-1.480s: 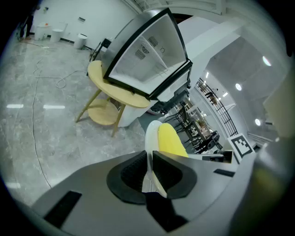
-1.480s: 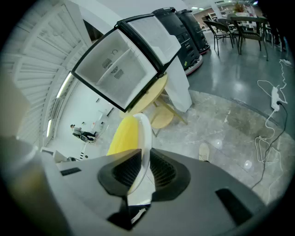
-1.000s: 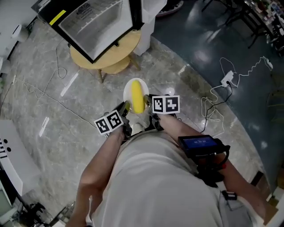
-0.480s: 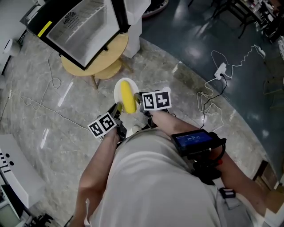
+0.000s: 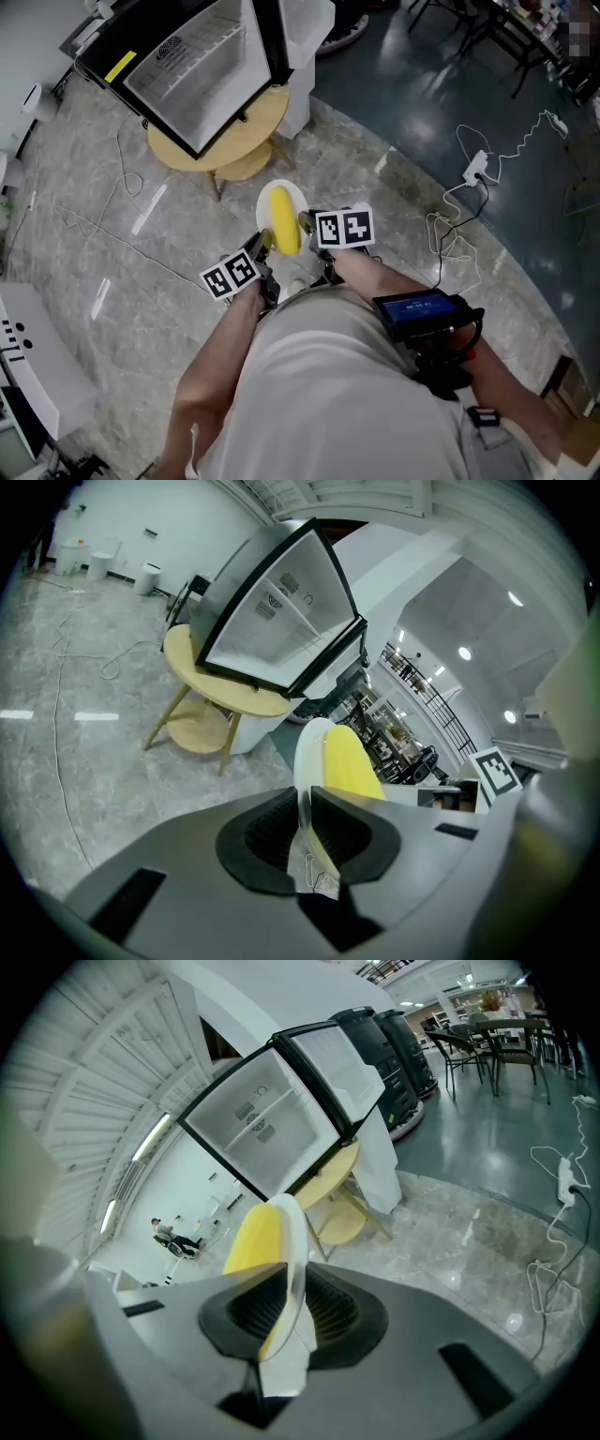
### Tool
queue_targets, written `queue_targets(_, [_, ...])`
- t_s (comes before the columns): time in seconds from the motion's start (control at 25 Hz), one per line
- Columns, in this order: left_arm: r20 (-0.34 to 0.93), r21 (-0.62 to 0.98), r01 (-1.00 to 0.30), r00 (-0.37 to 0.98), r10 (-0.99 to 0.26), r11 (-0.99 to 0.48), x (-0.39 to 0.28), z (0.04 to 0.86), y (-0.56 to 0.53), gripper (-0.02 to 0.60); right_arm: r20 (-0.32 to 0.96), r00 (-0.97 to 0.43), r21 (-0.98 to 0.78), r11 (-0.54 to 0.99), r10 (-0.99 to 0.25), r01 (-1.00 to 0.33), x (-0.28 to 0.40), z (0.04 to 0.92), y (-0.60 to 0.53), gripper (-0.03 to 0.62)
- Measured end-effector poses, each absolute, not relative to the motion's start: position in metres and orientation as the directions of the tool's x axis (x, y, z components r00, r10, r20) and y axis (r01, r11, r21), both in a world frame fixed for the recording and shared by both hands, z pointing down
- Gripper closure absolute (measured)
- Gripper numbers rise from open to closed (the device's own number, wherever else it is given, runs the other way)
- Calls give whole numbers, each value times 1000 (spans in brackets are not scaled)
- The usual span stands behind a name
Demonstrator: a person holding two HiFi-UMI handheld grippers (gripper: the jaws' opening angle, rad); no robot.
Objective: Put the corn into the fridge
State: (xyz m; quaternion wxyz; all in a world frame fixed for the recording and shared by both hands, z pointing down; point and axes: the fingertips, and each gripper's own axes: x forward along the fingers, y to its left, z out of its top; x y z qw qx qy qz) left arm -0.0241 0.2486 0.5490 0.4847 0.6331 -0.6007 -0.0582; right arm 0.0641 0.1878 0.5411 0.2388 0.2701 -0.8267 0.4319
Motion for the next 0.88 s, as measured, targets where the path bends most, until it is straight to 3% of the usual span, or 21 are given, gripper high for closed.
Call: queue_targets(0.88, [513,697,-688,279,-812,204,-33,548,256,535,632,-734,-590,461,-249,-663,55,539,194,526])
